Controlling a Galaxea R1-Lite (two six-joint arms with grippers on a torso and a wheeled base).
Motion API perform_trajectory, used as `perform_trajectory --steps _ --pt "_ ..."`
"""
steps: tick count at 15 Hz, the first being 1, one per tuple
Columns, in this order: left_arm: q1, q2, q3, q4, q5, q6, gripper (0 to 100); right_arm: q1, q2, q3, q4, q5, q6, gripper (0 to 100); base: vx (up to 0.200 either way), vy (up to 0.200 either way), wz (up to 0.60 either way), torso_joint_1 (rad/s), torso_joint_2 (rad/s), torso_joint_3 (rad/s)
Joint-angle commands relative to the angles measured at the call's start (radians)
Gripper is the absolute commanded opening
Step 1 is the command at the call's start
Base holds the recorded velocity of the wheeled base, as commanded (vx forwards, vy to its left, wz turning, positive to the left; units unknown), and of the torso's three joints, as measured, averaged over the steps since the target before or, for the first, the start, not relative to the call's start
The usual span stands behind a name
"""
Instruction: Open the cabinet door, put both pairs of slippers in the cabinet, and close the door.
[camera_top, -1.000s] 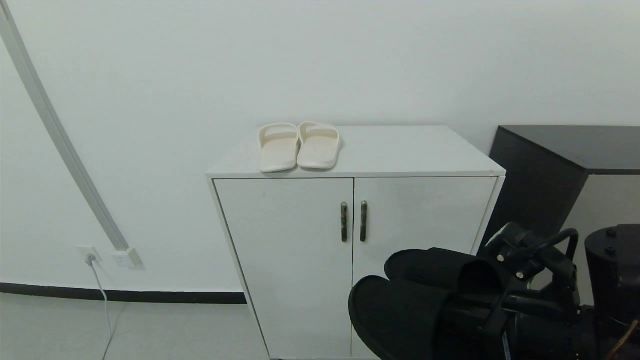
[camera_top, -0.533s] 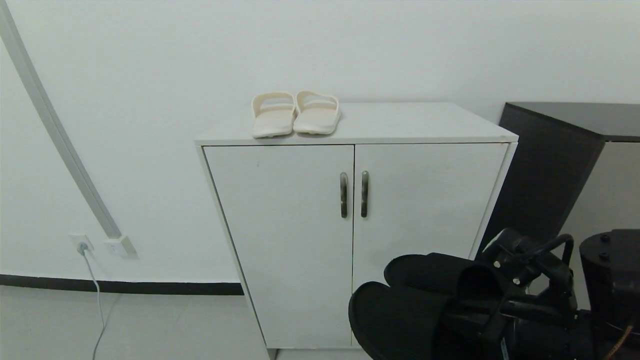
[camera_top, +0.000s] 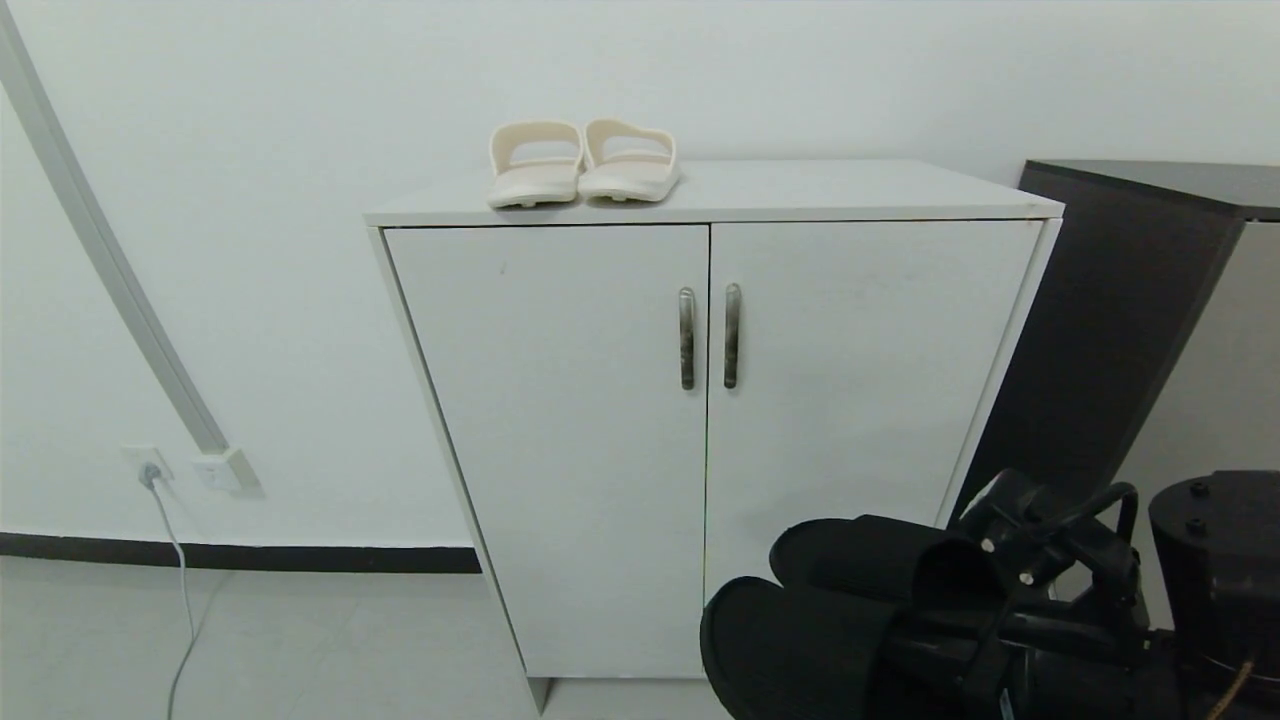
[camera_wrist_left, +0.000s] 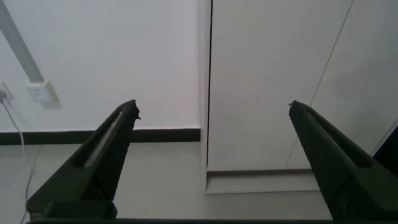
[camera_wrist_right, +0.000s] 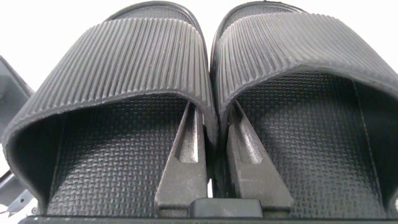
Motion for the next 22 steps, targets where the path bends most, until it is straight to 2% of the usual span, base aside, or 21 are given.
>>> perform_trajectory --steps 1,4,5,7,8,10,12,17,19,21,22 --pt "0.000 0.001 0.000 0.000 0.001 0.000 100 -0.002 -0.002 0.005 0.000 -0.001 -0.001 0 0.000 0.000 0.00 0.000 0.00 0.000" --pt "0.000 0.001 -0.003 -0.005 0.029 0.005 100 -0.002 -0.003 0.011 -0.003 -0.001 -0.001 0 0.000 0.000 0.00 0.000 0.00 0.000" --pt "0.000 0.004 -0.036 -0.017 0.044 0.008 100 -0.002 -0.005 0.014 -0.014 -0.002 -0.001 0 0.000 0.000 0.00 0.000 0.00 0.000" --pt "0.000 0.083 -0.211 0.020 0.035 -0.017 100 -0.002 -0.009 0.020 -0.022 -0.002 -0.001 0 0.000 0.000 0.00 -0.029 0.10 0.102" --pt "-0.003 0.152 -0.237 0.031 0.006 -0.011 100 -0.002 -0.008 0.020 -0.020 -0.002 -0.003 0 0.000 0.000 0.00 -0.017 0.08 0.080" --pt "-0.003 0.293 -0.253 0.015 -0.106 -0.008 100 -0.002 -0.009 0.023 -0.020 -0.002 -0.003 0 0.000 0.000 0.00 -0.001 0.03 0.028" --pt "-0.004 0.423 -0.265 -0.060 -0.215 -0.006 100 -0.002 -0.009 0.023 -0.020 -0.002 -0.003 0 0.000 0.000 0.00 0.000 0.00 0.000" --pt "-0.021 0.741 -0.343 -0.223 -0.358 -0.008 100 0.002 0.011 0.027 -0.022 -0.001 -0.018 0 0.000 0.000 0.00 0.000 0.00 0.000" --pt "-0.072 0.880 -0.365 -0.318 -0.373 -0.008 100 0.002 0.009 0.030 -0.028 -0.001 -0.020 0 0.000 0.000 0.00 0.000 0.00 0.000" --pt "-0.133 1.020 -0.374 -0.459 -0.376 -0.006 100 0.000 0.011 0.031 -0.028 -0.001 -0.020 0 0.000 0.000 0.00 0.000 0.00 0.000" --pt "-0.201 1.066 -0.375 -0.523 -0.379 -0.012 100 0.002 0.011 0.030 -0.028 0.001 -0.020 0 0.000 0.000 0.00 0.000 0.00 0.000"
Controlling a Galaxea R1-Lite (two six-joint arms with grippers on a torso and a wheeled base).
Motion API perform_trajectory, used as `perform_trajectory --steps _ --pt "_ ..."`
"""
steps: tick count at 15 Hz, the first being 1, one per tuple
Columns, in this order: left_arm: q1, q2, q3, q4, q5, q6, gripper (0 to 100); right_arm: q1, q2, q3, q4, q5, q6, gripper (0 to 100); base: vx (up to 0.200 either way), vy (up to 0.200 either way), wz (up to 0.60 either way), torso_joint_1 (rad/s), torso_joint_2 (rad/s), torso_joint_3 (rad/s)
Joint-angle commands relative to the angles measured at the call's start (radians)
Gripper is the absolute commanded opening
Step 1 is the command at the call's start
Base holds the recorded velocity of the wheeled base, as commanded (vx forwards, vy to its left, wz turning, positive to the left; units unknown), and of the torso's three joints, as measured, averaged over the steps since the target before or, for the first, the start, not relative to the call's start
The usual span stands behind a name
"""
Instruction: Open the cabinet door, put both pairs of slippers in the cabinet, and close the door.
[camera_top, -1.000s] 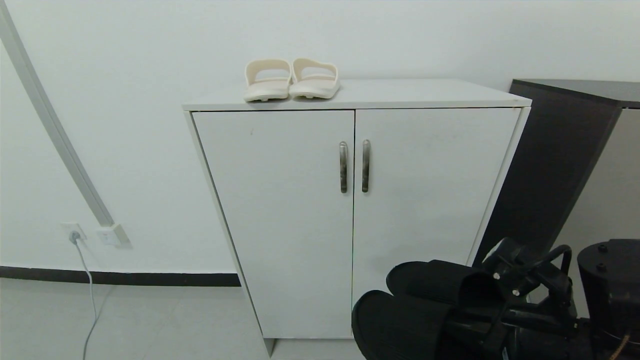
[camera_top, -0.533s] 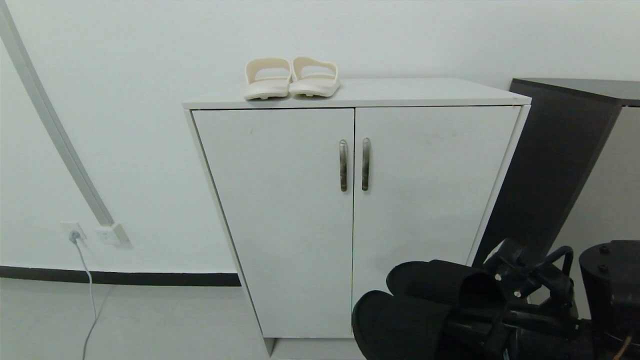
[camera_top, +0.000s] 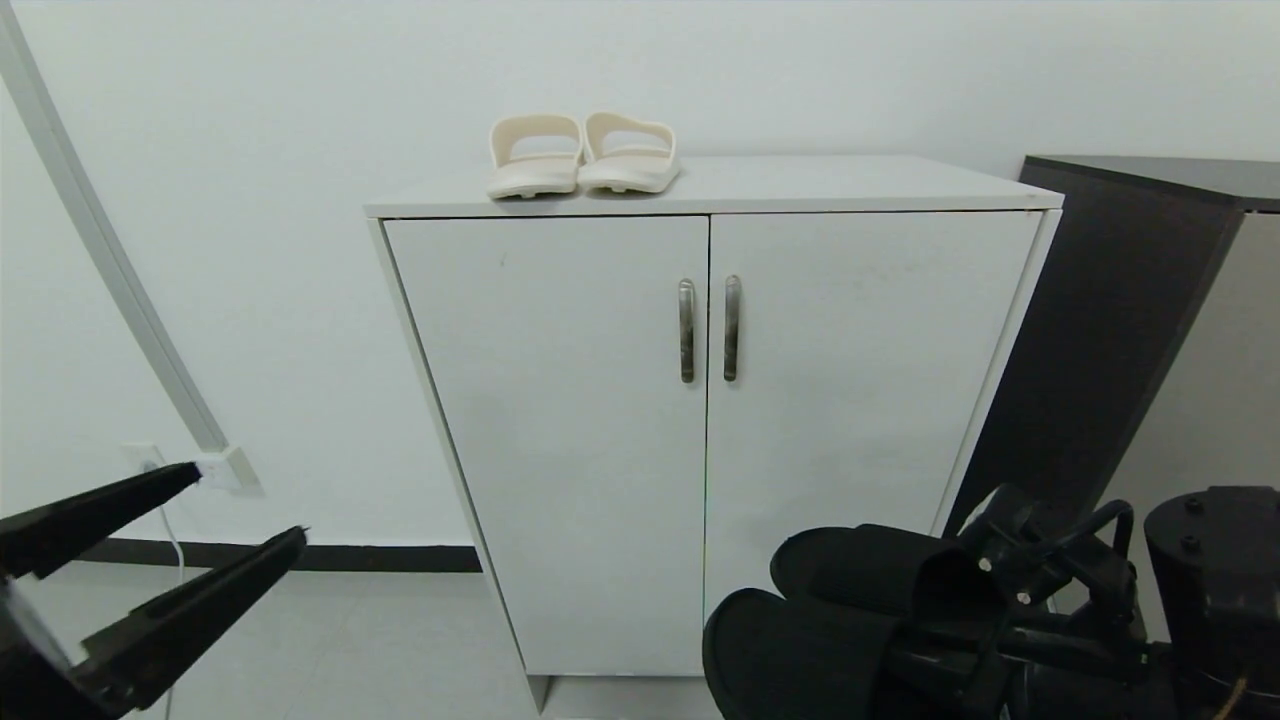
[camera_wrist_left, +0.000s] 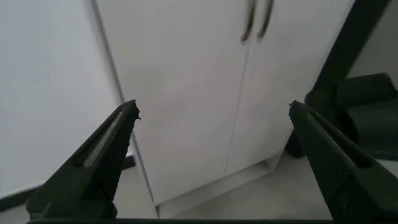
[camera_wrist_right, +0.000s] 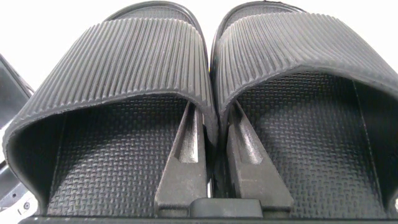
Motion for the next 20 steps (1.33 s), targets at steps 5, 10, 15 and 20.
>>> perform_trajectory --steps 5,10,15,20 --pt "-0.336 0.452 -0.079 -0.323 -0.009 -0.025 100 0.001 -0.003 -0.002 -0.002 0.000 0.000 0 0.000 0.000 0.00 0.000 0.00 0.000" --pt "-0.422 0.640 -0.184 -0.449 -0.009 -0.031 100 0.001 -0.005 -0.001 0.000 0.000 0.000 0 0.000 0.000 0.00 0.000 0.00 0.000" --pt "-0.453 0.818 -0.428 -0.429 -0.015 -0.100 100 -0.001 0.003 0.007 -0.002 0.000 0.000 0 0.000 0.000 0.00 0.000 0.00 0.000" --pt "-0.457 0.874 -0.708 -0.183 -0.126 -0.179 100 -0.004 0.003 0.008 -0.025 0.003 0.003 0 0.000 0.000 0.00 0.000 0.00 0.000"
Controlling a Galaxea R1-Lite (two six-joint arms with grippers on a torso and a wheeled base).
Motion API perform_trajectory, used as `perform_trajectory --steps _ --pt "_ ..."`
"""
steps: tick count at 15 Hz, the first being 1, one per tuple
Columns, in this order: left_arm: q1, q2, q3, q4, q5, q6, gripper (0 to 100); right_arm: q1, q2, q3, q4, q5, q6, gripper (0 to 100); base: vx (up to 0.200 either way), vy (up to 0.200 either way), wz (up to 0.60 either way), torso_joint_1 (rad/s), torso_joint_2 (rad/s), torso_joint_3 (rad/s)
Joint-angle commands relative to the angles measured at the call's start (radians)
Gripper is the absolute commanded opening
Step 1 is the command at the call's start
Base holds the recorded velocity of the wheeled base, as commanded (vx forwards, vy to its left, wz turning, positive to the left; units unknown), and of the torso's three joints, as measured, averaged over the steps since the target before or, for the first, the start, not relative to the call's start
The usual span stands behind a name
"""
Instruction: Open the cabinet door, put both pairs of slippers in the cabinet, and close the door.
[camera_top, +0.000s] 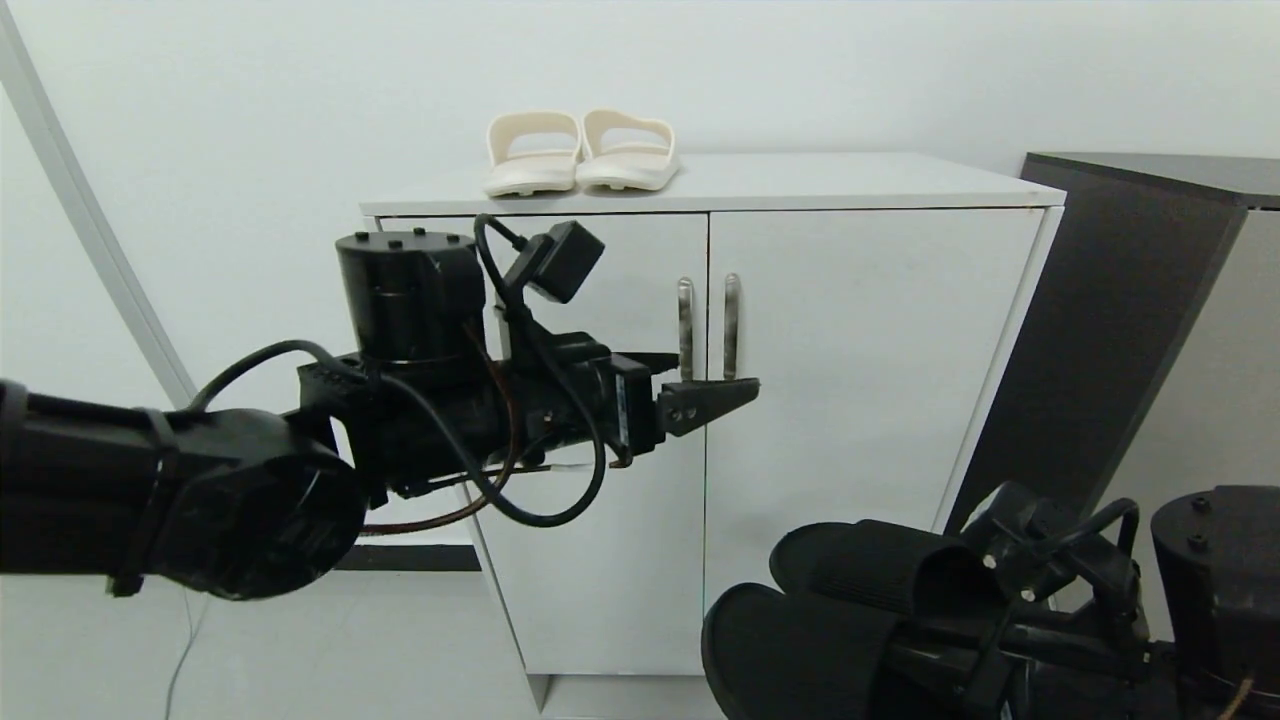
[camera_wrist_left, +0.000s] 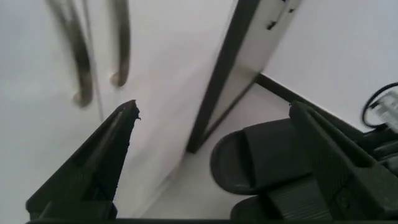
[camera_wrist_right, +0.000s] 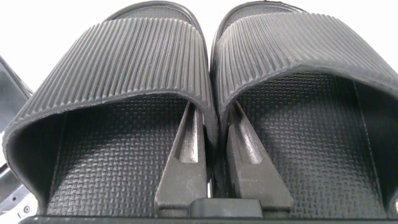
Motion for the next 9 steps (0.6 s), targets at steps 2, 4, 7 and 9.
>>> perform_trajectory --steps 2,4,7,9 --pt "-0.002 0.045 -0.188 0.133 -0.101 -0.069 100 -0.002 0.003 0.001 -0.001 0.001 0.000 0 0.000 0.000 0.00 0.000 0.00 0.000" --pt "-0.002 0.058 -0.239 0.153 -0.147 -0.121 100 -0.003 0.003 0.001 -0.001 0.001 0.001 0 0.000 0.000 0.00 0.000 0.00 0.000" --pt "0.001 0.105 -0.290 0.157 -0.140 -0.146 100 -0.003 0.005 0.001 0.001 0.002 0.001 0 0.000 0.000 0.00 0.000 0.00 0.000" --pt "0.004 0.138 -0.316 0.156 -0.116 -0.147 100 -0.003 0.005 0.001 0.001 0.002 0.003 0 0.000 0.000 0.00 0.000 0.00 0.000"
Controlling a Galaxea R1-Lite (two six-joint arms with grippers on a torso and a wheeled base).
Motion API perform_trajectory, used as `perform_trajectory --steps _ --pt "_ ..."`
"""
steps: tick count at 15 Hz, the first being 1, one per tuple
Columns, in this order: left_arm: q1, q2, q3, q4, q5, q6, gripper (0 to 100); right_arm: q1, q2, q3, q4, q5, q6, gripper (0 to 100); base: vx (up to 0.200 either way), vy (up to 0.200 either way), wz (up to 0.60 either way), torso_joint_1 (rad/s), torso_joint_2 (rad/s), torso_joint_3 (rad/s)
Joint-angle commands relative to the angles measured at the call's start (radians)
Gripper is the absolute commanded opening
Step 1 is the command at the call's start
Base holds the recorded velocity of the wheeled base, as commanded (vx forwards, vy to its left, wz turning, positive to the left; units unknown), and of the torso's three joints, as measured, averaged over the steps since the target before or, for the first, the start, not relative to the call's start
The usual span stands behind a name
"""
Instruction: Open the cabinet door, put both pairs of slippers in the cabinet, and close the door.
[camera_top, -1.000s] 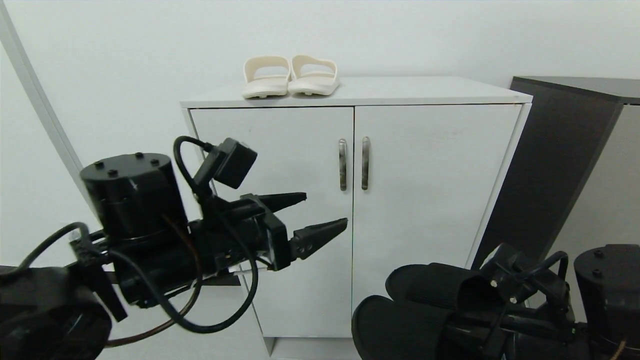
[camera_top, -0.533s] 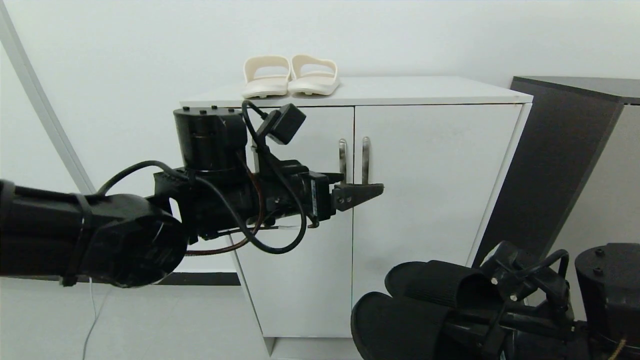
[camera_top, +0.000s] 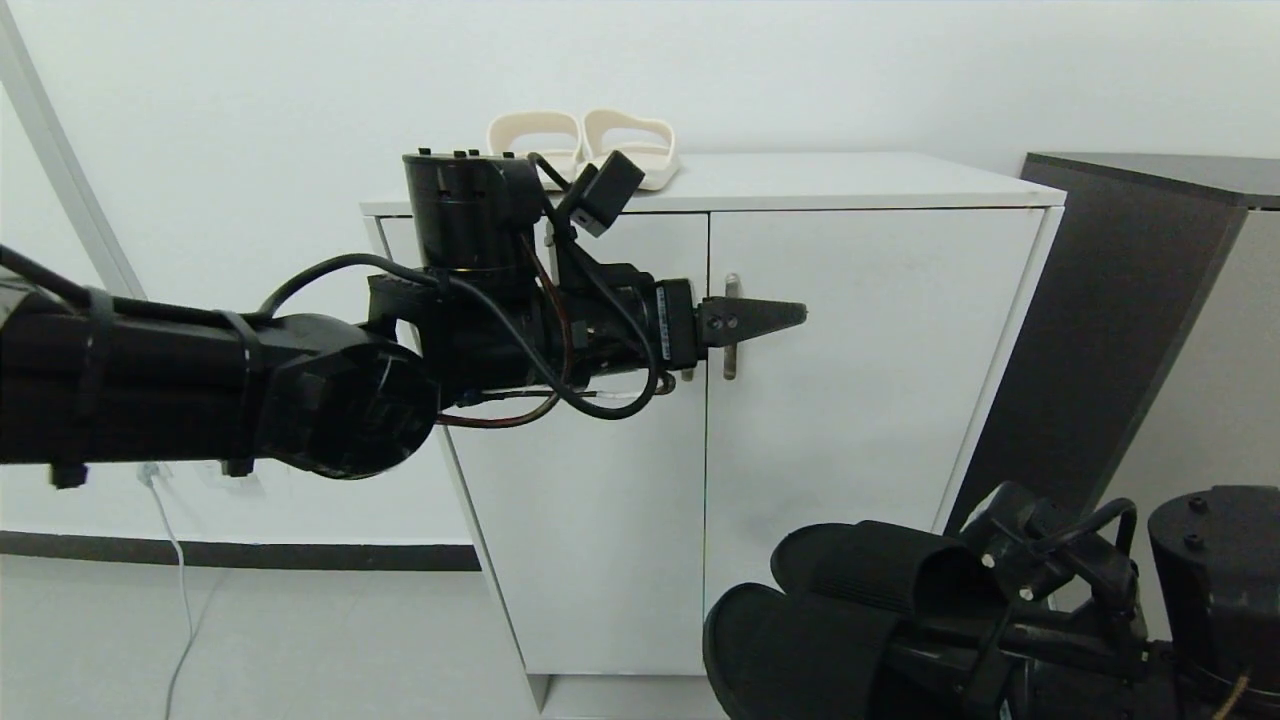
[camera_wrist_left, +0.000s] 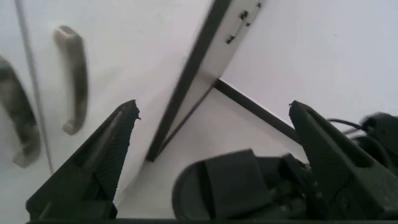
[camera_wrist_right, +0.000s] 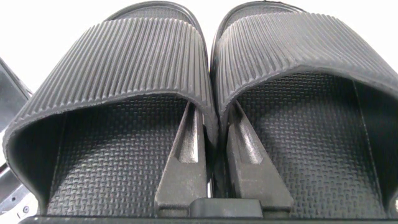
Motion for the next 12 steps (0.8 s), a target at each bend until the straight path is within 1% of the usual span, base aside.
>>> perform_trajectory --steps 1,2,4,6,8,10,12 --pt "0.001 0.040 -0.034 -0.001 0.049 -0.001 100 0.000 0.004 0.001 0.000 -0.001 0.000 0 0.000 0.000 0.00 0.000 0.00 0.000" --pt "0.001 0.045 -0.042 -0.001 0.070 -0.001 100 0.000 0.004 0.001 0.000 -0.001 0.000 0 0.000 0.000 0.00 0.000 0.00 0.000" --pt "-0.002 0.046 -0.049 0.002 0.086 -0.001 100 0.000 0.007 0.001 0.000 -0.002 0.000 0 0.000 0.000 0.00 0.000 0.00 0.000" --pt "-0.002 0.060 -0.063 0.002 0.136 -0.001 100 0.000 0.007 0.001 0.000 -0.002 0.000 0 0.000 0.000 0.00 0.000 0.00 0.000" --pt "-0.002 0.061 -0.068 0.008 0.144 -0.001 100 0.000 0.007 0.001 0.000 -0.002 -0.001 0 0.000 0.000 0.00 0.000 0.00 0.000" --pt "-0.002 0.072 -0.106 0.077 0.146 0.003 100 0.002 0.007 0.000 0.000 -0.004 -0.003 0 0.000 0.000 0.00 0.000 0.00 0.000" --pt "-0.002 0.095 -0.129 0.082 0.146 0.001 100 0.002 0.007 0.000 0.000 -0.005 -0.004 0 0.000 0.000 0.00 0.000 0.00 0.000"
